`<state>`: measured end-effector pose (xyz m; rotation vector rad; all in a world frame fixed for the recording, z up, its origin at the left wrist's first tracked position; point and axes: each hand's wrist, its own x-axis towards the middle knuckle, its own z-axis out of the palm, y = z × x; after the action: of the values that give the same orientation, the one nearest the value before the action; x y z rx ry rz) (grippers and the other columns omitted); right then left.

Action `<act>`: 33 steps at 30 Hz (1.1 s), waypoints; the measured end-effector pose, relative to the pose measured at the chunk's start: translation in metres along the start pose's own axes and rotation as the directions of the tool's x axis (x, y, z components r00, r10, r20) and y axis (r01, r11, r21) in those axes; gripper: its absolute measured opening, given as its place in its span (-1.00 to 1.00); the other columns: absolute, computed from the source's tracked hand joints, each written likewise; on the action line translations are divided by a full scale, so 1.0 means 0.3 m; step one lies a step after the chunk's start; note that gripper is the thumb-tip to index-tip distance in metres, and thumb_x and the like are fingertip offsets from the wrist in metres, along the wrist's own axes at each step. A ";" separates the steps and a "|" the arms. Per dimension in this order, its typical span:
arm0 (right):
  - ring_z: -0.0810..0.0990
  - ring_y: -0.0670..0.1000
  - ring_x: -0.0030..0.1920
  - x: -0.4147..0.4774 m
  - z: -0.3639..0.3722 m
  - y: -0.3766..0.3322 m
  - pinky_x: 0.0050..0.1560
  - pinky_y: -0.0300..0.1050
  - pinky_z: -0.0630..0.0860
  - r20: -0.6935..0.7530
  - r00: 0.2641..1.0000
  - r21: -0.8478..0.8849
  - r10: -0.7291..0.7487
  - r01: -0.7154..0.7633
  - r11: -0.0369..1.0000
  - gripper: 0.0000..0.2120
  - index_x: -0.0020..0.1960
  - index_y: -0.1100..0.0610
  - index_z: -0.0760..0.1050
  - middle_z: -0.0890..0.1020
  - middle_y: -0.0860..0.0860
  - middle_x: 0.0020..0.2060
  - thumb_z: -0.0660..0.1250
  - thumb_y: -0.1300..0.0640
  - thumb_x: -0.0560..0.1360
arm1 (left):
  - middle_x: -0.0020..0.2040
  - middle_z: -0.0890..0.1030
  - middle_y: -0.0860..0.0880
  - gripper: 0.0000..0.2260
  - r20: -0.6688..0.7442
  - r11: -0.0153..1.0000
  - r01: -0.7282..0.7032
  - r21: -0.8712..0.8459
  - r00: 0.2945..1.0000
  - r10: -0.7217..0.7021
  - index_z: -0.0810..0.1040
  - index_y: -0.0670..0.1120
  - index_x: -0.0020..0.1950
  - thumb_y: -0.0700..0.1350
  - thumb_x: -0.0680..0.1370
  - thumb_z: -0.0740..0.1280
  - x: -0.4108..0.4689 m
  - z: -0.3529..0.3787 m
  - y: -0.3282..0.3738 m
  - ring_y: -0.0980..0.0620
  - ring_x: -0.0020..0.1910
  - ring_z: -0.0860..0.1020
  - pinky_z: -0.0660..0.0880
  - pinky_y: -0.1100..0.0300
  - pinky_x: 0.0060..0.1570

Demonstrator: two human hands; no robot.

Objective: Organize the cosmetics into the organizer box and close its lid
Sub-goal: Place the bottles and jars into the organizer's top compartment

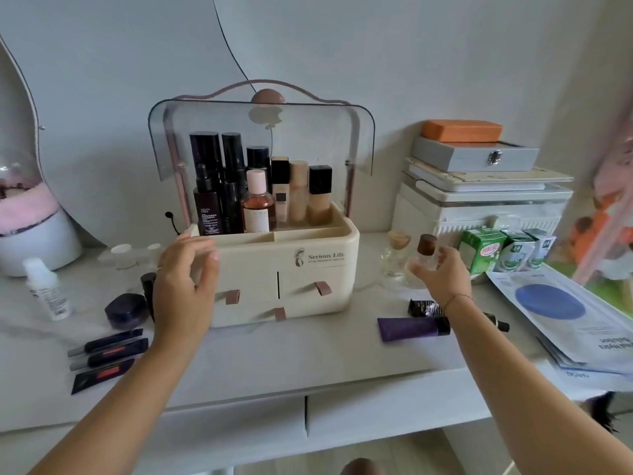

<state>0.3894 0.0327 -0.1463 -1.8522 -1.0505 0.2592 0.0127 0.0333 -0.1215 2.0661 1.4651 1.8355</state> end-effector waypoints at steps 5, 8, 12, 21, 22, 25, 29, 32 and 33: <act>0.53 0.16 0.15 0.037 -0.001 -0.010 -0.02 -0.10 0.38 -0.016 1.000 -0.081 0.010 -0.011 0.997 -0.43 0.32 0.20 0.39 0.56 0.15 0.20 0.45 0.00 0.40 | 0.13 0.57 -0.11 -0.87 0.017 1.000 -0.012 -0.014 1.000 0.012 0.54 -0.19 0.07 -0.21 0.57 0.27 -0.002 0.002 -0.005 -0.04 0.34 0.40 0.22 0.43 0.23; 0.56 0.14 0.09 0.031 0.057 -0.085 -0.05 -0.11 0.40 0.006 0.999 -0.069 -0.044 0.045 0.997 -0.47 0.26 0.16 0.47 0.60 0.12 0.14 0.47 -0.02 0.37 | 0.12 0.57 -0.11 -0.88 -0.042 0.998 0.002 0.055 0.999 0.000 0.53 -0.19 0.07 -0.21 0.57 0.26 0.013 -0.041 -0.054 -0.06 0.33 0.41 0.22 0.40 0.24; 0.58 0.14 0.03 -0.092 -0.022 -0.124 -0.08 -0.12 0.39 -0.248 0.968 0.044 -0.027 0.039 0.998 -0.50 0.25 0.11 0.50 0.64 0.09 0.03 0.48 -0.01 0.36 | 0.14 0.57 -0.14 -0.87 -0.023 0.999 -0.015 0.044 1.000 0.016 0.54 -0.19 0.07 -0.21 0.56 0.27 0.004 -0.018 -0.039 -0.07 0.33 0.41 0.18 0.48 0.25; 0.65 -0.13 0.01 -0.316 -0.005 -0.535 0.03 -0.27 0.57 -0.039 0.867 0.527 -0.497 0.440 0.727 -0.61 0.14 0.08 0.53 0.67 -0.07 -0.01 0.52 0.19 0.34 | 0.21 0.54 -0.17 -0.77 0.023 0.997 -0.073 0.037 0.997 0.072 0.52 -0.20 0.13 -0.11 0.57 0.22 -0.006 0.000 -0.033 -0.05 0.35 0.39 0.18 0.41 0.32; 0.64 -0.13 0.02 -0.310 0.032 -0.570 0.03 -0.25 0.58 -0.009 0.850 0.511 -0.526 0.457 0.728 -0.60 0.14 0.05 0.53 0.66 -0.10 -0.01 0.52 0.18 0.34 | 0.22 0.53 -0.19 -0.75 0.044 0.996 -0.080 0.045 0.996 0.078 0.51 -0.20 0.15 -0.09 0.57 0.22 -0.006 -0.005 -0.038 -0.05 0.35 0.39 0.17 0.42 0.31; 0.59 -0.18 0.01 -0.266 0.138 -0.647 0.06 -0.19 0.57 0.045 0.819 0.377 -0.572 0.516 0.769 -0.62 0.15 0.01 0.53 0.64 -0.16 -0.04 0.49 0.03 0.36 | 0.25 0.51 -0.15 -0.71 0.103 0.993 -0.105 0.059 0.990 0.099 0.48 -0.17 0.21 -0.04 0.58 0.20 -0.005 -0.021 -0.049 -0.04 0.39 0.34 0.13 0.45 0.33; 0.57 -0.10 -0.05 -0.181 0.229 -0.678 -0.04 -0.28 0.48 0.154 0.866 0.281 -0.476 0.423 0.861 -0.66 0.14 0.03 0.54 0.60 -0.14 -0.11 0.44 0.00 0.39 | 0.31 0.45 -0.11 -0.65 0.147 0.992 -0.117 0.045 0.983 0.109 0.45 -0.13 0.25 0.04 0.56 0.18 -0.005 -0.025 -0.058 0.02 0.44 0.27 0.09 0.43 0.36; 0.55 -0.05 -0.06 -0.135 0.270 -0.663 -0.04 -0.20 0.48 0.258 0.861 0.174 -0.438 0.405 0.898 -0.61 0.15 0.06 0.54 0.58 -0.10 -0.13 0.47 0.04 0.35 | 0.30 0.43 -0.11 -0.62 0.139 0.993 -0.112 0.039 0.985 0.105 0.44 -0.15 0.26 0.05 0.54 0.18 -0.009 -0.017 -0.053 0.03 0.44 0.25 0.08 0.46 0.34; 0.54 -0.04 -0.10 -0.125 0.278 -0.657 -0.07 -0.18 0.49 0.295 0.858 0.143 -0.420 0.395 0.907 -0.64 0.11 0.06 0.54 0.57 -0.10 -0.18 0.48 0.05 0.34 | 0.31 0.43 -0.11 -0.61 0.137 0.993 -0.110 0.036 0.985 0.104 0.43 -0.15 0.26 0.05 0.54 0.19 -0.010 -0.015 -0.051 0.02 0.44 0.24 0.07 0.47 0.34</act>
<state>0.2102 0.0913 -0.0382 -1.4981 -1.6076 0.3481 0.0002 0.0376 -0.1311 2.2815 1.3994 1.6736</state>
